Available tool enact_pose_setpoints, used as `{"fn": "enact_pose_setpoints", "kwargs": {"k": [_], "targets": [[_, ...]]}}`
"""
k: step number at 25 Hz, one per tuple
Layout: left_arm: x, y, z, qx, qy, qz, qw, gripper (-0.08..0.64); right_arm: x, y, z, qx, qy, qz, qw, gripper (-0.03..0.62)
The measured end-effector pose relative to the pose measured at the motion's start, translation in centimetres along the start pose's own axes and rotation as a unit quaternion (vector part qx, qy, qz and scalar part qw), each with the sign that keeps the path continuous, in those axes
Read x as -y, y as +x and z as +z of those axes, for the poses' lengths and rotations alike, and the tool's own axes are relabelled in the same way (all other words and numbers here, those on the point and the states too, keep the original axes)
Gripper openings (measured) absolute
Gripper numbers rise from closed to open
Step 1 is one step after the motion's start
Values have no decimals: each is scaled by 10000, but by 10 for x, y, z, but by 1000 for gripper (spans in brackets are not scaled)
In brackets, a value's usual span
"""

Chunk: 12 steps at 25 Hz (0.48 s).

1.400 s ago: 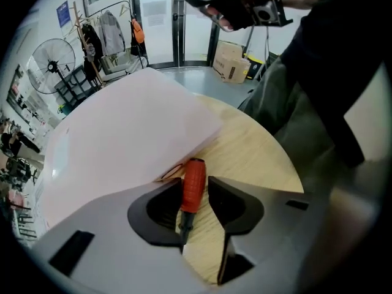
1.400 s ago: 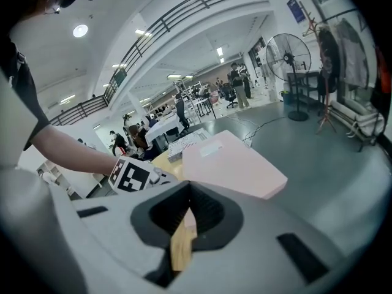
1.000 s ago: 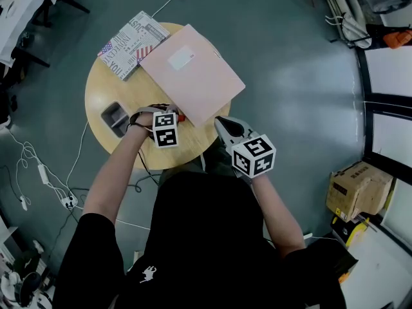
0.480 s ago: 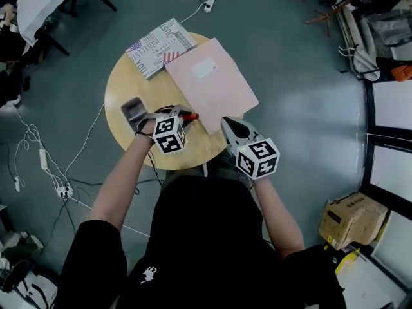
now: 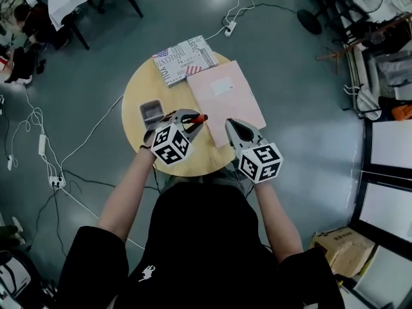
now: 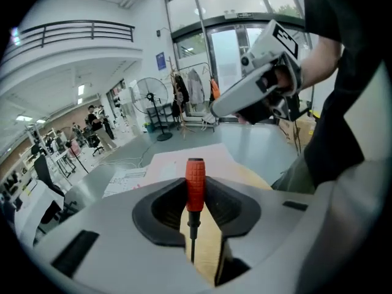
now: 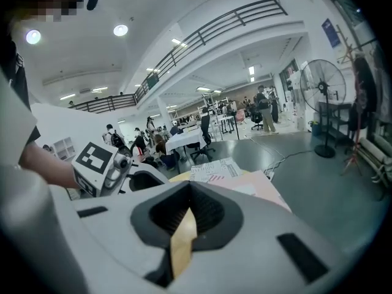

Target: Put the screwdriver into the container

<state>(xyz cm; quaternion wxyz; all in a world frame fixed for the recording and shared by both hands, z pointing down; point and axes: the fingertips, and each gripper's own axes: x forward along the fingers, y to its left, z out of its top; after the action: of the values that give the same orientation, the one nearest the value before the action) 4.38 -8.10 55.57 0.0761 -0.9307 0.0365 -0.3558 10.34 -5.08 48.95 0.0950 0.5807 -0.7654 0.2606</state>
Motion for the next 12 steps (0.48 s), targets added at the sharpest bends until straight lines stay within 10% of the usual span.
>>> {"fn": "enact_pose_setpoints", "kwargs": {"k": [12], "targets": [[-34,-67,10,973,-1314,1032,9811,95,-41,27,28,161,-394,533,9977,2]]}}
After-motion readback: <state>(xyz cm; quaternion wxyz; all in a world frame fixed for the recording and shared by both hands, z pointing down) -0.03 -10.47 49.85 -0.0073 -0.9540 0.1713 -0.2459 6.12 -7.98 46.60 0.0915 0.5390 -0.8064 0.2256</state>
